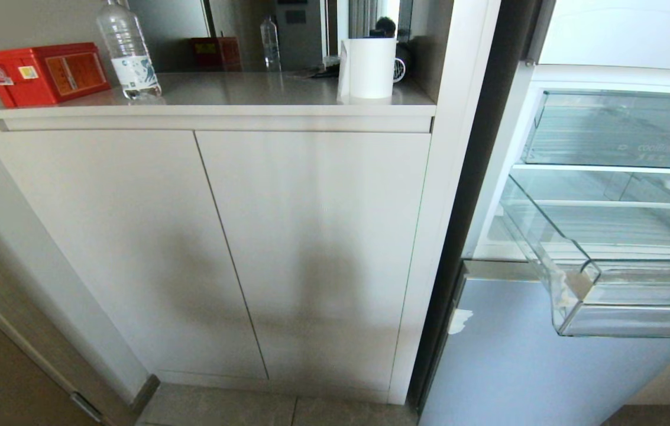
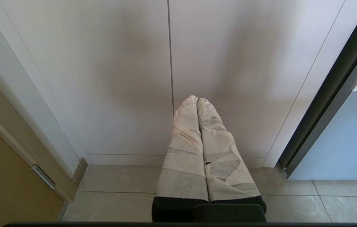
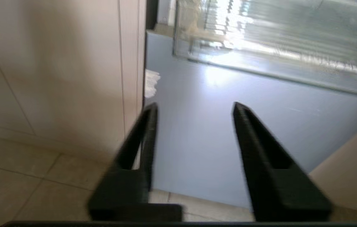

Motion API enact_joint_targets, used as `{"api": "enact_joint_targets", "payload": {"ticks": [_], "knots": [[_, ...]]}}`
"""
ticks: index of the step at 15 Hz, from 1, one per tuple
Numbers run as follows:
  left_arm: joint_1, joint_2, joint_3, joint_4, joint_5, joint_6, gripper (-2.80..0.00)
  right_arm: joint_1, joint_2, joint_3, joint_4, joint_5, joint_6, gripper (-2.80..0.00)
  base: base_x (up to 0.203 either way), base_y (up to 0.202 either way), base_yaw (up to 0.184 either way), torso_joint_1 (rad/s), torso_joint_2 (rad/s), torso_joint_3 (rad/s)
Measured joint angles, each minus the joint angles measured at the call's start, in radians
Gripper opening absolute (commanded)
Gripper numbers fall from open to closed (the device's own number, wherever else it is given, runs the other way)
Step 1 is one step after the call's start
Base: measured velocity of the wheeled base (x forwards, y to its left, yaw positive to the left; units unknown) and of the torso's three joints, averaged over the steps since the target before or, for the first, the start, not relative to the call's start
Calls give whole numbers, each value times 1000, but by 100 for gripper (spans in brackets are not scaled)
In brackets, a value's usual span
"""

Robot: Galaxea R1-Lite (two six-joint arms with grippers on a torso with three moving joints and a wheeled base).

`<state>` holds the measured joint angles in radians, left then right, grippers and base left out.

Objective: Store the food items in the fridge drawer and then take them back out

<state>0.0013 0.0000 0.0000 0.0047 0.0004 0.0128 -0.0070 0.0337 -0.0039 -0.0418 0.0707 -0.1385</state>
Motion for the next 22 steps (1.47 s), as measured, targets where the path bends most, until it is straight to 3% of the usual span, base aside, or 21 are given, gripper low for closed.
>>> {"api": "enact_joint_targets", "payload": {"ticks": [2, 7, 22], "knots": [[0, 0, 0, 0, 0, 0, -280, 1, -21, 1, 38, -48, 18, -280, 0, 0, 0, 0, 0, 0], [1, 0, 0, 0, 0, 0, -280, 3, -34, 3, 48, -59, 54, -280, 1, 2, -30, 0, 1, 1], [0, 0, 0, 0, 0, 0, -280, 2, -35, 4, 53, -63, 81, -280, 0, 7, -174, 2, 2, 2]]}}
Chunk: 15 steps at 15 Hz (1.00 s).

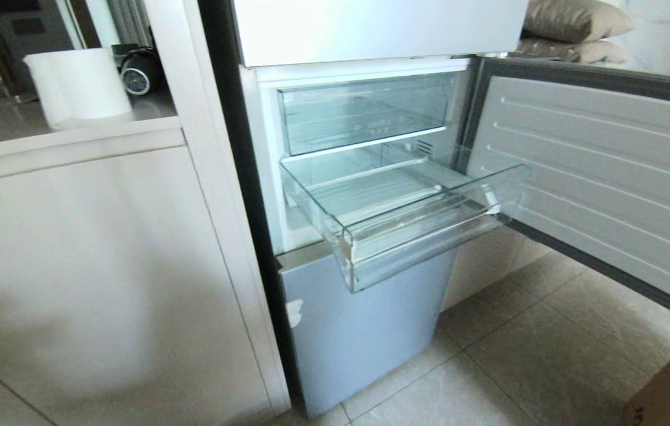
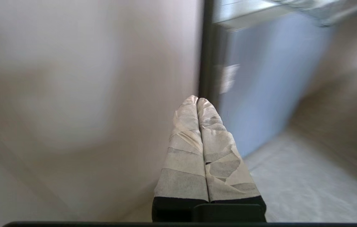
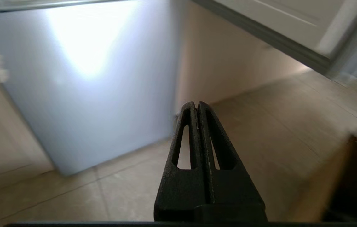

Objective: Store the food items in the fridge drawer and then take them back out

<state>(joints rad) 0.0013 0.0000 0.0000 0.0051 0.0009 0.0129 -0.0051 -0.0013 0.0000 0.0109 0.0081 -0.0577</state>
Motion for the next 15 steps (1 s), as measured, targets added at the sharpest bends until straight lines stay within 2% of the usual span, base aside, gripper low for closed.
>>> {"api": "enact_joint_targets", "payload": {"ticks": [4, 6, 8, 11, 13, 15], "knots": [[0, 0, 0, 0, 0, 0, -280, 0, 0, 0, -2, 2, 22, -280, 0, 8, -137, 2, 2, 3], [0, 0, 0, 0, 0, 0, -280, 0, 0, -6, -2, -9, 29, -280, 0, 0, 0, 0, 0, 0], [1, 0, 0, 0, 0, 0, -280, -1, 13, -47, 8, -57, 48, -280, 0, 0, 0, 0, 0, 0], [0, 0, 0, 0, 0, 0, -280, -13, 151, -170, 0, -152, 170, -280, 0, 0, 0, 0, 0, 0], [0, 0, 0, 0, 0, 0, -280, -91, 310, -260, -2, -173, 280, -280, 0, 0, 0, 0, 0, 0], [0, 0, 0, 0, 0, 0, -280, -272, 462, -324, -24, -130, 317, -280, 0, 0, 0, 0, 0, 0]]}}
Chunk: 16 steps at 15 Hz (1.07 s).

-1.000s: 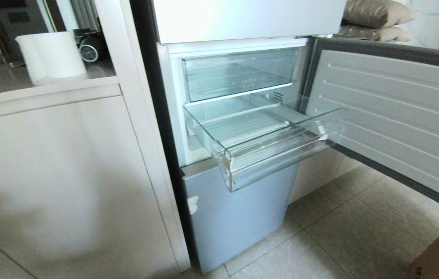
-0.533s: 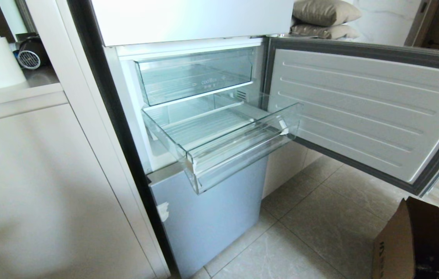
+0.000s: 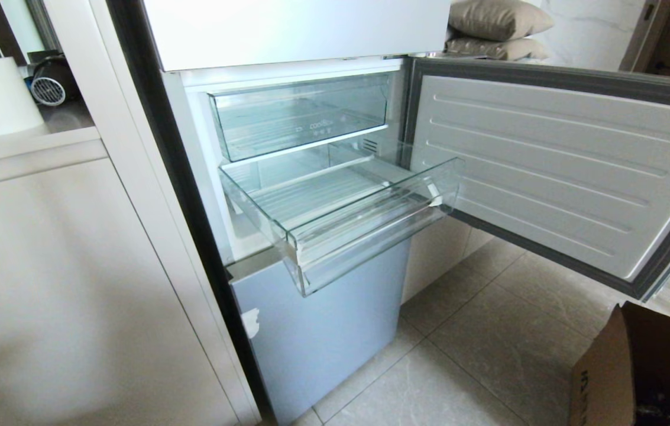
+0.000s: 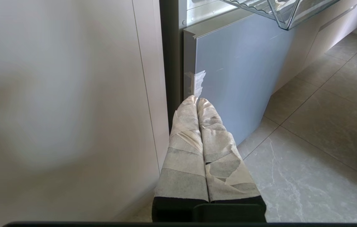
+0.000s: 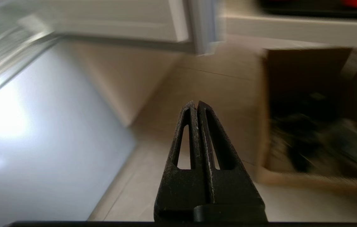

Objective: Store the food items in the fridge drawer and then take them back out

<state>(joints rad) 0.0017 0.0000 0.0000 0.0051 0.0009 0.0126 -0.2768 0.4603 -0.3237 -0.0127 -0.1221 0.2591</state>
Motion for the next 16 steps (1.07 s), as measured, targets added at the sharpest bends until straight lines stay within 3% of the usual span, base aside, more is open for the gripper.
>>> {"api": "enact_joint_targets", "payload": {"ticks": [3, 4, 7, 12, 16], "knots": [[0, 0, 0, 0, 0, 0, -280, -341, 196, -58, -73, 191, -17, -280, 0, 0, 0, 0, 0, 0], [0, 0, 0, 0, 0, 0, -280, -439, 268, -78, -98, 269, -26, 0, 0, 0, 0, 0, 0, 0], [-1, 0, 0, 0, 0, 0, -280, -577, 468, -121, -215, 394, -63, 0, 0, 0, 0, 0, 0, 0], [0, 0, 0, 0, 0, 0, -280, -616, 784, -170, -414, 371, -149, 0, 0, 0, 0, 0, 0, 0], [-1, 0, 0, 0, 0, 0, -280, -646, 990, -285, -562, 275, -241, 0, 0, 0, 0, 0, 0, 0]]}}
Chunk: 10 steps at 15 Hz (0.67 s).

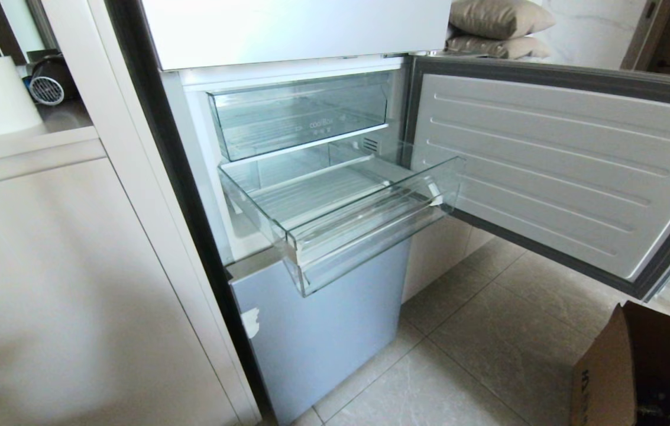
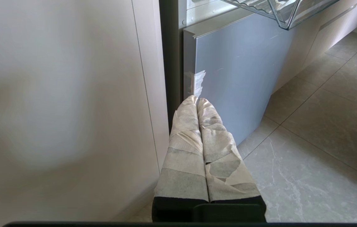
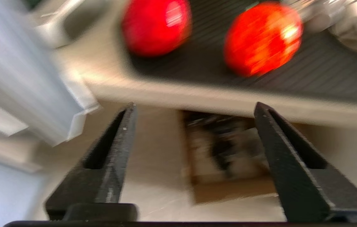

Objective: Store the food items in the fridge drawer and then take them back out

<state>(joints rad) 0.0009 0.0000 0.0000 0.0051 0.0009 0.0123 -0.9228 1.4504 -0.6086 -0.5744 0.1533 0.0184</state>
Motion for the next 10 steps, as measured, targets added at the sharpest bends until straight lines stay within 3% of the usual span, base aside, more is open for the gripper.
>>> {"api": "enact_joint_targets", "payload": {"ticks": [10], "knots": [[0, 0, 0, 0, 0, 1, -280, -113, 267, -234, -56, -8, -21, 0, 0, 0, 0, 0, 0, 0]]}}
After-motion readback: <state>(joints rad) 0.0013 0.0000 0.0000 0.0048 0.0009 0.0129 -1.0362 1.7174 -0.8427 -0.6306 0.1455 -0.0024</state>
